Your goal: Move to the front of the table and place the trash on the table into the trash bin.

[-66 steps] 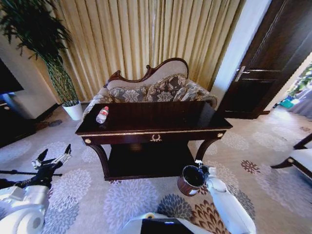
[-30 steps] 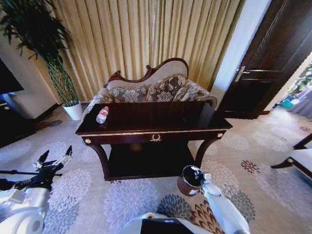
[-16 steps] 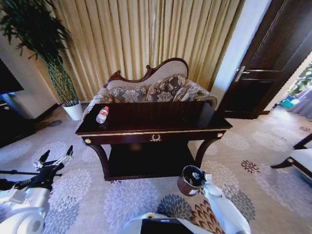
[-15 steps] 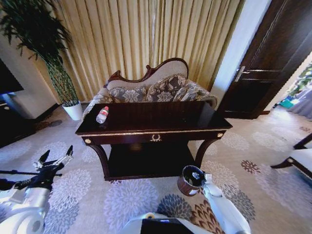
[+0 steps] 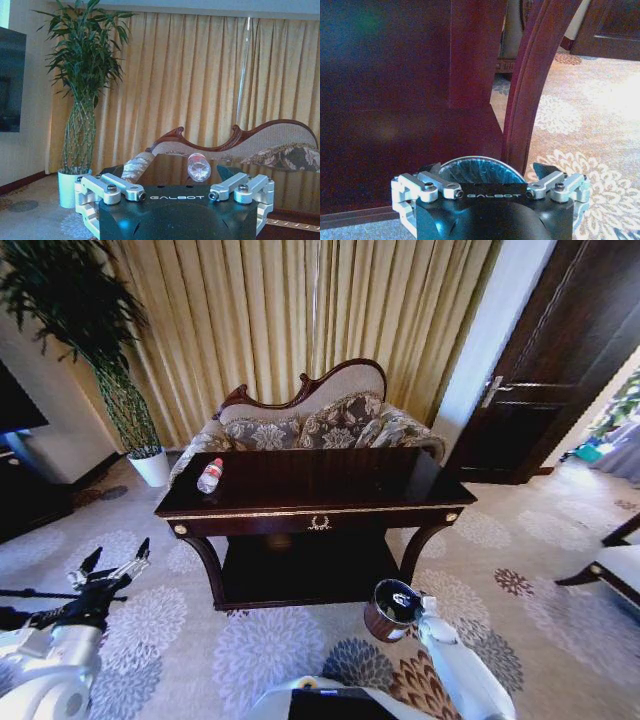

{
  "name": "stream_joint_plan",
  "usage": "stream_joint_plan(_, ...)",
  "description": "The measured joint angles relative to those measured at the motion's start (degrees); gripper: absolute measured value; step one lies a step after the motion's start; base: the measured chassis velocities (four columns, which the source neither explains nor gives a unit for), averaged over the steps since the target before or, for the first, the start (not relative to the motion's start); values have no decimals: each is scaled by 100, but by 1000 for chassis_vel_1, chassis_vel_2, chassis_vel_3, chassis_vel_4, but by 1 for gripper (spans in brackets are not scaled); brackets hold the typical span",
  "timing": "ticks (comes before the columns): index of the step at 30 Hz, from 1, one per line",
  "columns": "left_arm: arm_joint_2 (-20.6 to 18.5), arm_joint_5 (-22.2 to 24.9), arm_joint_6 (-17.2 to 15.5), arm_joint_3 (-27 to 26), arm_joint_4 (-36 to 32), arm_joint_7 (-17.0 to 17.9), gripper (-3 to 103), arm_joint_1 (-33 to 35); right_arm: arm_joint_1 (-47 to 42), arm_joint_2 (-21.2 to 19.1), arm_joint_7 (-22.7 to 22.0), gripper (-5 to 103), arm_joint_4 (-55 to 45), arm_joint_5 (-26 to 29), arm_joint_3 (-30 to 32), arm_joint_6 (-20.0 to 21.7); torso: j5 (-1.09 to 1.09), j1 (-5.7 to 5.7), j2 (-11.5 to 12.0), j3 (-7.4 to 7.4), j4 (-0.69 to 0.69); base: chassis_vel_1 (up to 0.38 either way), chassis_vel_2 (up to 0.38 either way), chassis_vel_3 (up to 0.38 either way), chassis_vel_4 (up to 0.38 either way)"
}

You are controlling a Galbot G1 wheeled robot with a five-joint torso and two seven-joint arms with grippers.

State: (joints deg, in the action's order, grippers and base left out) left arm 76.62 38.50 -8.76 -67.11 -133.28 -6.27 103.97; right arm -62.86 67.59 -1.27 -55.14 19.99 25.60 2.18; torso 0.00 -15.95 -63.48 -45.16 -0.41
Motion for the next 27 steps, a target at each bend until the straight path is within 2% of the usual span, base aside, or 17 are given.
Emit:
stream_joint_plan(23,4,-5,20,17,29,-2,100,-27,-7,24,-4,100,-86,157,33,27,0,0,0,0,0,0,0,0,0)
stream_joint_plan(27,17,-5,20,28,25,-4,100,-30,-87,24,-13,100,-459,293,196,30,0,0,0,0,0,0,0,0,0)
